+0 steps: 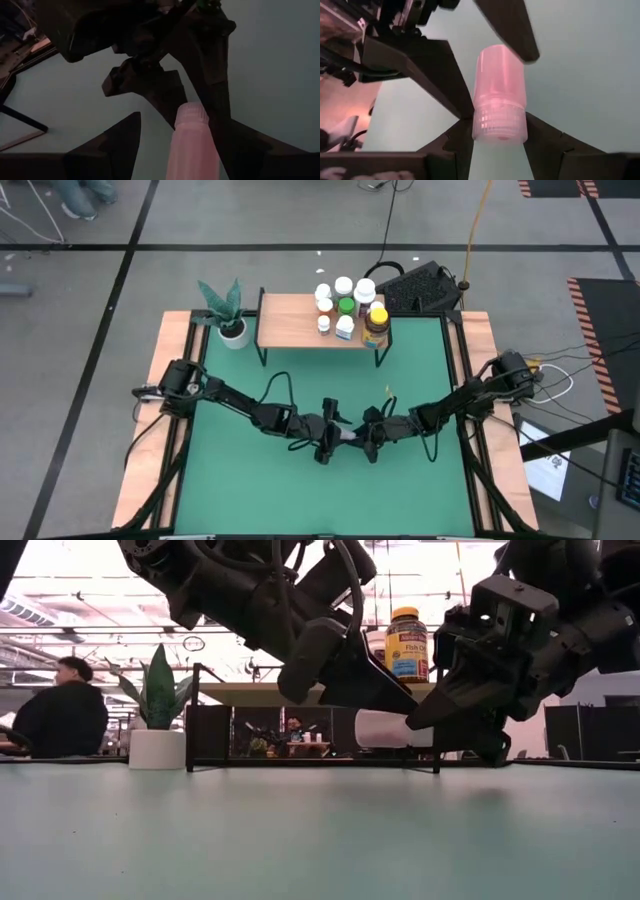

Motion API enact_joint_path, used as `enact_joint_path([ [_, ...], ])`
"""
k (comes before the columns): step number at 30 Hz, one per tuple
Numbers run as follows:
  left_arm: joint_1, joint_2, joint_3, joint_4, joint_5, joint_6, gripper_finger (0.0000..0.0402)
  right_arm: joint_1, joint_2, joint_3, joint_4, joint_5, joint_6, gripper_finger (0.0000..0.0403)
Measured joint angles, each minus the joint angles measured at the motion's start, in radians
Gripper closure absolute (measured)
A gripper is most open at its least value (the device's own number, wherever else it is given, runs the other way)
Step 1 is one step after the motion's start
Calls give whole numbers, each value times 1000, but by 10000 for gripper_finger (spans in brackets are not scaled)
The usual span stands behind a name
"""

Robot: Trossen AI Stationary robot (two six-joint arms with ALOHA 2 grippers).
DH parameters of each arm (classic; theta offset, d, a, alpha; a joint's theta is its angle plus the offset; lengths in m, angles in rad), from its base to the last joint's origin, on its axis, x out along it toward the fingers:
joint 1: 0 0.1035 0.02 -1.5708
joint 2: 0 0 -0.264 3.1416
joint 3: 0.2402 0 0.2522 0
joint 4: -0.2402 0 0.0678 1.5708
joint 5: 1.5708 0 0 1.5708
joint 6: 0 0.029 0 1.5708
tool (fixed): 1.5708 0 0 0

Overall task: Pick and place medicine bottles onto shelf by color
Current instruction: Put the transparent pill bottle on the shelf

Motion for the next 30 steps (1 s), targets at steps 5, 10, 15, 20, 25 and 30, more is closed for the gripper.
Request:
enact_joint_path([
  [5, 0, 0, 0, 4, 12, 13, 163, 17, 0, 2, 5, 7, 0, 261],
  [10, 1, 1, 0, 6, 22, 16, 173, 24, 0, 16, -15, 10, -36, 261],
  [15, 3, 2, 0, 4, 43, 16, 221, 24, 0, 16, -16, 12, -50, 261],
  [20, 2, 2, 0, -5, 51, 16, 258, 23, 0, 16, -16, 12, -52, 261],
  [25, 3, 2, 0, -11, 73, 15, 290, 23, 0, 16, -15, 11, -52, 261],
  [30, 3, 2, 0, -13, 74, 15, 328, 23, 0, 16, -16, 11, -59, 261],
])
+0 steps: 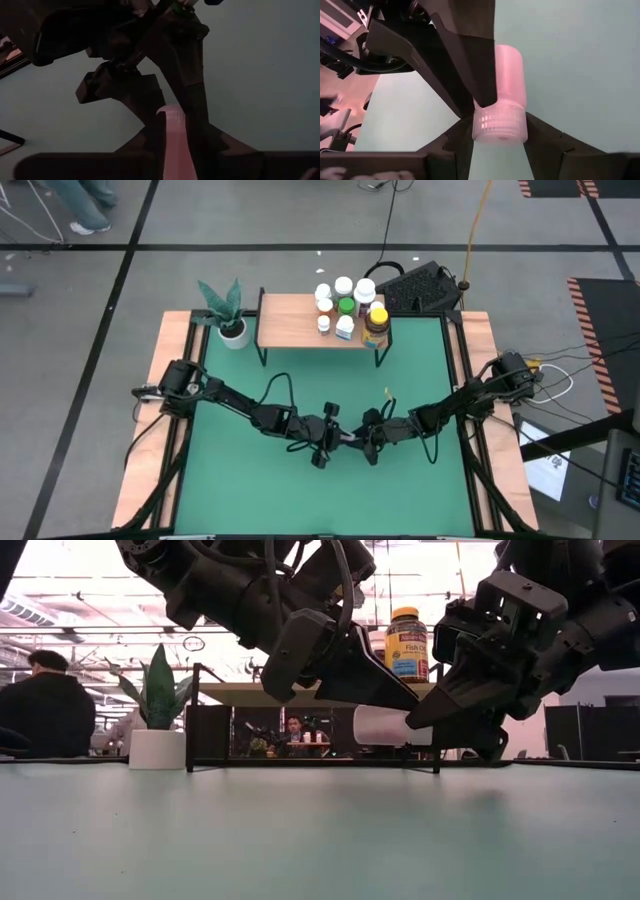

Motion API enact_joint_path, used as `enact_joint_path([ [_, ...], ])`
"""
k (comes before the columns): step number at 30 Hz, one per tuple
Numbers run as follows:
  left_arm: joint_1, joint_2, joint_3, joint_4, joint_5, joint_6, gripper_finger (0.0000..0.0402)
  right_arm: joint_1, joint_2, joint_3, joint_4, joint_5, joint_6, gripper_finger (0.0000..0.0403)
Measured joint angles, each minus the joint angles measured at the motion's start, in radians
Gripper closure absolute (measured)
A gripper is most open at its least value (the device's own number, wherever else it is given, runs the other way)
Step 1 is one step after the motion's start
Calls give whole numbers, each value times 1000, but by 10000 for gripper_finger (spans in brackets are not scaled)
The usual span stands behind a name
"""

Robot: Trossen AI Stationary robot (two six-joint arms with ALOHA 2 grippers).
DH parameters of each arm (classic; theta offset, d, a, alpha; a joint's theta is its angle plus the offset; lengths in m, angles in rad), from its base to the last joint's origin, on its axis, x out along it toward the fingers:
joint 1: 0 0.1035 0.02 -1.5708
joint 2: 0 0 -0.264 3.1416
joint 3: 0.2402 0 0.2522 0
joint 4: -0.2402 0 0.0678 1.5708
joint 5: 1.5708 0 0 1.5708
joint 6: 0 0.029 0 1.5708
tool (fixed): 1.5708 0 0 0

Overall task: Pick and place medicine bottles onto shelf by color
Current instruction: Put the transparent pill bottle on the shelf

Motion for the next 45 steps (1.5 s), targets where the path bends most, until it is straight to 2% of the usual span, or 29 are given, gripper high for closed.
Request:
enact_joint_path([
  [4, 0, 0, 0, -4, 20, 9, 346, 0, 0, 0, -2, -1, -20, 261],
  [7, -5, 0, 0, -9, 19, 12, 330, 0, -1, 1, -11, -3, -22, 261],
  [10, -9, 0, 0, -15, 19, 12, 287, 0, -2, 2, -15, -4, -23, 261],
  [18, -8, 0, 0, -72, 24, 0, 135, 0, -2, 2, -18, -3, -21, 261],
  [22, -5, 4, -2, -133, 22, -3, 103, 1, -4, 4, -6, -7, -22, 261],
  [26, -6, 3, -2, -156, -24, -6, 114, 0, -3, 3, -13, -7, -21, 261],
  [39, -6, 2, -1, -96, -37, 1, 243, 0, -2, 2, -18, -7, -27, 261],
  [42, -6, 2, -1, -95, -37, 1, 255, 0, -2, 1, -15, -7, -57, 261],
  [45, -6, 2, -1, -95, -39, -1, 252, 11, 0, -1, 3, 11, -171, 253],
])
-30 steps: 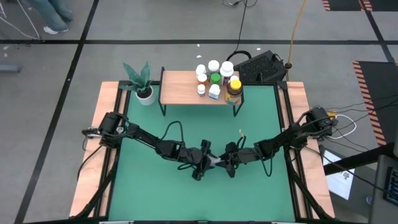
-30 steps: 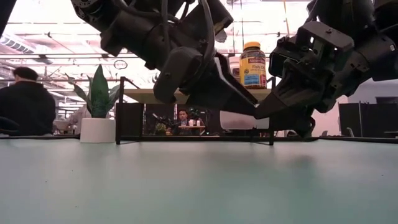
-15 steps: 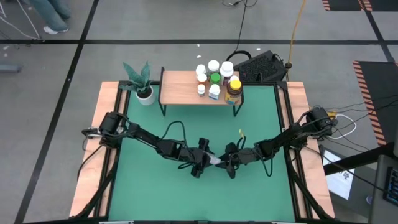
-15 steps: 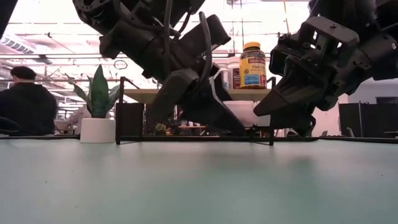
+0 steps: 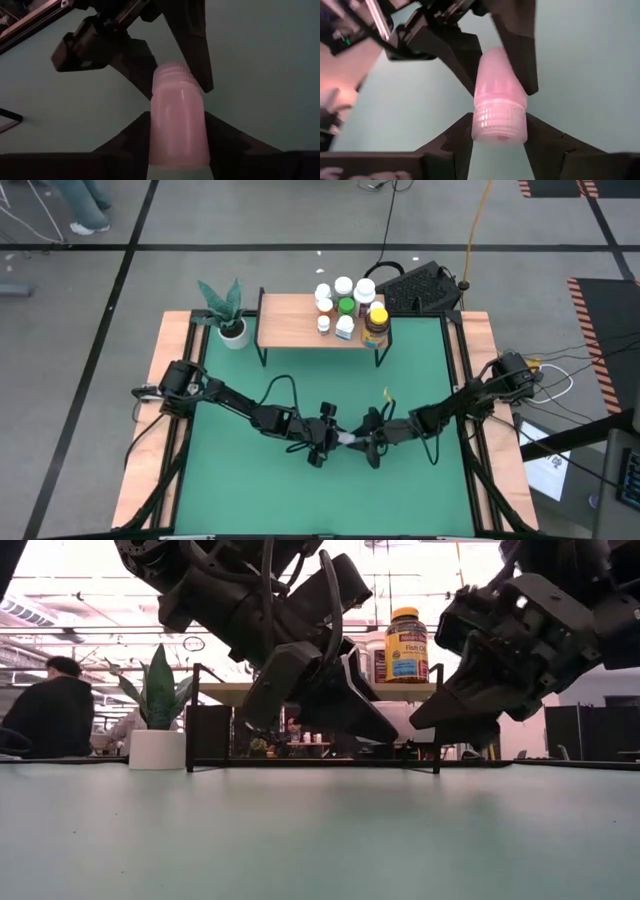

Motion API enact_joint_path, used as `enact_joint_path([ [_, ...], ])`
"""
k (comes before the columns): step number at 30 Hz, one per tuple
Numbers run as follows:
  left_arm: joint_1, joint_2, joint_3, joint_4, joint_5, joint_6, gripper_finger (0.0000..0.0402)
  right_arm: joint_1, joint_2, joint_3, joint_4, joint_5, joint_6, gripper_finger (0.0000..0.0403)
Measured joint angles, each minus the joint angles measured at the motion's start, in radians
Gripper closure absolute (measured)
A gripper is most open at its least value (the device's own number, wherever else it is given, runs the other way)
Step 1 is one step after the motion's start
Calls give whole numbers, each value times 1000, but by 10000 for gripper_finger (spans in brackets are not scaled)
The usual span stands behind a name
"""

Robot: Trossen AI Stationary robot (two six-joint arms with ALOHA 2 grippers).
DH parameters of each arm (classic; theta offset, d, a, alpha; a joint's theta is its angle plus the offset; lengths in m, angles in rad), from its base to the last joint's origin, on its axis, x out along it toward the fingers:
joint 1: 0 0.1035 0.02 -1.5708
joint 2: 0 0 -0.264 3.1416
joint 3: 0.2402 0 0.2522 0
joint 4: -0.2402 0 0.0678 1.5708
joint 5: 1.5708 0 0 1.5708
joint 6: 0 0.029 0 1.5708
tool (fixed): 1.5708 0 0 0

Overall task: Pick and place medicine bottles onto shelf by color
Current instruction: Put the transparent pill bottle on the shelf

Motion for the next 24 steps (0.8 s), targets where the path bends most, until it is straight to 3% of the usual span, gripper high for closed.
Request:
enact_joint_path([
  [5, 0, -2, 0, 15, 3, -9, 246, 22, 0, 0, 25, 92, -183, 218],
  [12, 13, -2, 0, 54, 37, -73, 256, 71, -1, 1, 28, 139, -238, 174],
  [24, 31, -6, 0, 93, 167, -135, 257, 106, -68, -4, 8, 130, -369, 180],
])
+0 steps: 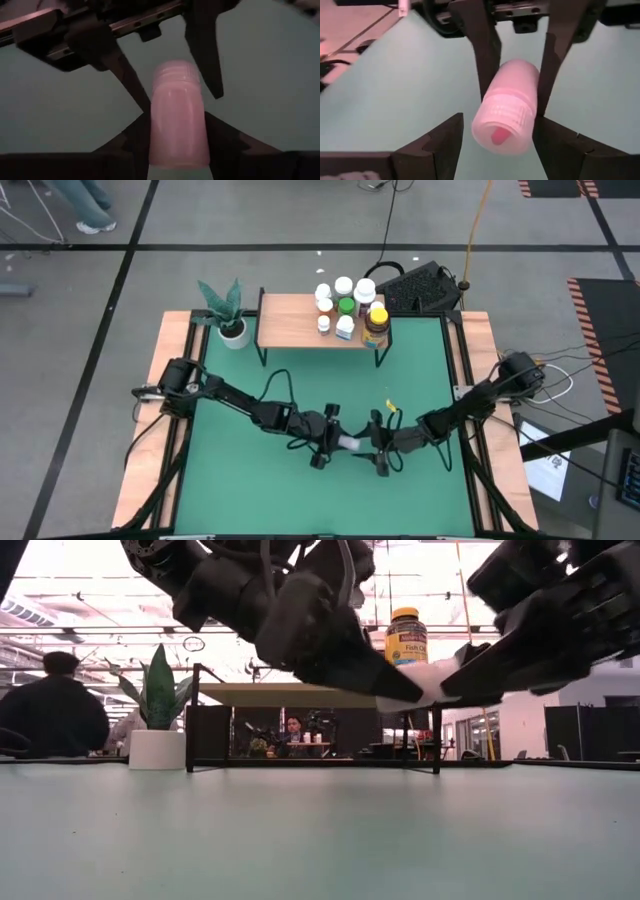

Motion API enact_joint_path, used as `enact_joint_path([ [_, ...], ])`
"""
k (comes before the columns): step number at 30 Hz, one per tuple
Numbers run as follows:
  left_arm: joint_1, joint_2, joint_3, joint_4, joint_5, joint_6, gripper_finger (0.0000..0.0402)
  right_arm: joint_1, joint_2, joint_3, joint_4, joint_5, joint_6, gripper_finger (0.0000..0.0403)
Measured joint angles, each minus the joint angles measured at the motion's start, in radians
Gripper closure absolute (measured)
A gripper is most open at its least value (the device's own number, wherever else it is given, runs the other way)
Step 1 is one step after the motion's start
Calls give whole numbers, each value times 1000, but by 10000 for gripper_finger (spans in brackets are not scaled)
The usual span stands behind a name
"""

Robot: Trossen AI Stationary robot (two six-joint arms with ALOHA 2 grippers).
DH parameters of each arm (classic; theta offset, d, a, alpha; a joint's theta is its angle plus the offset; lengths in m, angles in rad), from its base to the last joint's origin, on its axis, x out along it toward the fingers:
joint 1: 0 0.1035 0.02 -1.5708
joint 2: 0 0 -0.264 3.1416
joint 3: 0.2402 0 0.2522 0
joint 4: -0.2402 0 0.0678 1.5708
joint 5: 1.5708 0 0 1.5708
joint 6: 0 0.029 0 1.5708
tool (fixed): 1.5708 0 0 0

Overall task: Pick and place medicine bottles onto shelf by color
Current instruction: Put the transparent pill bottle on the shelf

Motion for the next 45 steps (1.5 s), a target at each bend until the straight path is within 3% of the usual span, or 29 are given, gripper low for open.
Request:
enact_joint_path([
  [6, 2, 0, 3, 73, 235, -2, 245, 63, -42, 1, 20, -76, -53, 177],
  [10, 3, 1, 3, 142, 383, -32, 249, 121, -52, 2, 110, -76, -201, 177],
  [14, 5, 12, -3, 169, 470, -66, 257, 171, -65, 13, 310, -73, -440, 177],
  [19, 5, 6, 0, 263, 570, -113, 248, 217, -61, 9, 408, -73, -669, 177],
  [25, -1, 6, 0, 444, 700, -184, 249, 209, -57, 9, 396, -73, -747, 177],
  [33, -18, 6, 0, 563, 725, -212, 244, 159, 15, 116, 380, -125, -747, 177],
  [45, -21, 5, 0, 559, 725, -224, 244, 125, 84, 204, 354, -151, -793, 180],
])
